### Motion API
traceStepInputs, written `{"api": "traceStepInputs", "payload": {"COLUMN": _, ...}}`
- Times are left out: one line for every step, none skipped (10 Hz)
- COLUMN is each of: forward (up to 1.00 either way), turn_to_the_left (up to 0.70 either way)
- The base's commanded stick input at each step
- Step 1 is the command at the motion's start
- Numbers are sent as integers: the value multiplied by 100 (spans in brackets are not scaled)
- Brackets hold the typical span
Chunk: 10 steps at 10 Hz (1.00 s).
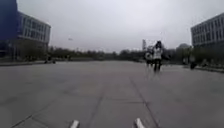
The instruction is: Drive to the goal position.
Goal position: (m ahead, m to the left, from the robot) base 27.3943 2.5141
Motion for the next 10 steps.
{"api": "traceStepInputs", "payload": {"forward": 100, "turn_to_the_left": -40}}
{"api": "traceStepInputs", "payload": {"forward": 100, "turn_to_the_left": -40}}
{"api": "traceStepInputs", "payload": {"forward": 100, "turn_to_the_left": -40}}
{"api": "traceStepInputs", "payload": {"forward": 100, "turn_to_the_left": -39}}
{"api": "traceStepInputs", "payload": {"forward": 100, "turn_to_the_left": -20}}
{"api": "traceStepInputs", "payload": {"forward": 100, "turn_to_the_left": 0}}
{"api": "traceStepInputs", "payload": {"forward": 100, "turn_to_the_left": 0}}
{"api": "traceStepInputs", "payload": {"forward": 100, "turn_to_the_left": 0}}
{"api": "traceStepInputs", "payload": {"forward": 100, "turn_to_the_left": 0}}
{"api": "traceStepInputs", "payload": {"forward": 100, "turn_to_the_left": 0}}
